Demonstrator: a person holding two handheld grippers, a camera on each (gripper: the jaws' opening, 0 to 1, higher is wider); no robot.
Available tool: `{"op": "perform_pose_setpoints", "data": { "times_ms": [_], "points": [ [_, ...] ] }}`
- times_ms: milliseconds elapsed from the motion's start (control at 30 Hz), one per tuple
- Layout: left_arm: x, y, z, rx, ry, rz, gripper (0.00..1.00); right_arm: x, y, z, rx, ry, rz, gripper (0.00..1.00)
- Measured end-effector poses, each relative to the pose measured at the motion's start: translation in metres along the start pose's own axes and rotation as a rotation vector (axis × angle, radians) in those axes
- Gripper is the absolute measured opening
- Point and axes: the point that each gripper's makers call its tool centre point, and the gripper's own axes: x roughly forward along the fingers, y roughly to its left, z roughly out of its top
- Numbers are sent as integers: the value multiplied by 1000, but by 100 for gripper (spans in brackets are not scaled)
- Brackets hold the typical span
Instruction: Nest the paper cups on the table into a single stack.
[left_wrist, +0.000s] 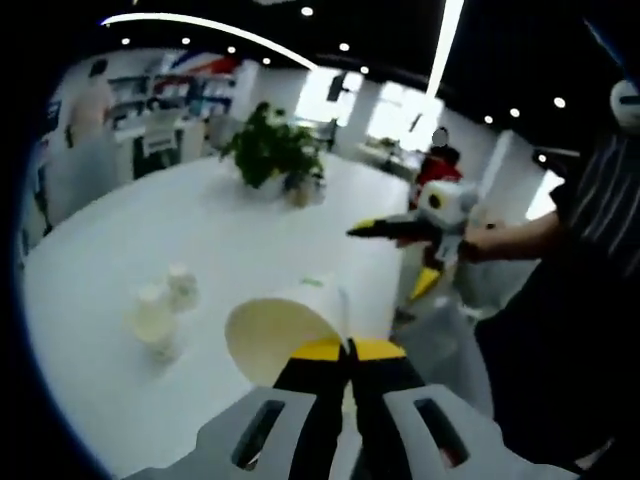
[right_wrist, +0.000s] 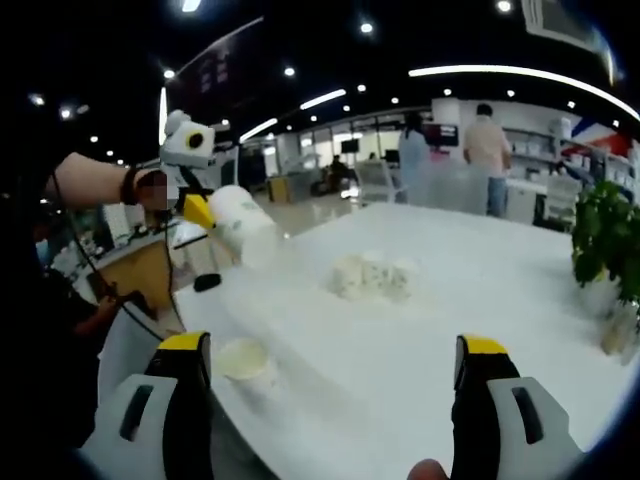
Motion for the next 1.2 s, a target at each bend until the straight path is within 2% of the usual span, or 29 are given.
{"op": "perform_pose_setpoints", "data": {
  "times_ms": [167, 267, 333, 533, 667, 733, 833, 900, 1000, 1100, 1200],
  "points": [
    [-1, -5, -2, 76, 92, 0, 0, -1, -1, -3, 14, -3, -2, 100],
    [-2, -5, -11, 157, 189, 11, 0, -1, -1, -4, 21, -6, -1, 100],
    [-1, -10, -14, 184, 230, -6, 0, -1, -1, -3, 28, -11, -1, 100],
    [2, -18, -15, 220, 263, -22, 0, -1, -2, -2, 32, -15, -2, 100],
    [6, -18, -31, 301, 348, -20, 0, -2, -4, -2, 36, -19, -6, 100],
    [9, -23, -36, 301, 365, -37, 0, -3, -4, -3, 39, -19, -7, 100],
    [13, -23, -44, 371, 399, -40, 0, -3, -6, -3, 38, -18, -8, 100],
    [16, -28, -47, 386, 414, -51, 0, -4, -6, -4, 39, -16, -9, 100],
    [21, -28, -52, 468, 448, -62, 0, -4, -7, -4, 42, -18, -10, 100],
    [25, -30, -55, 478, 466, -71, 0, -5, -8, -4, 42, -17, -11, 100],
    [28, -27, -59, 571, 506, -62, 0, -6, -7, -6, 30, -10, -11, 100]
  ]
}}
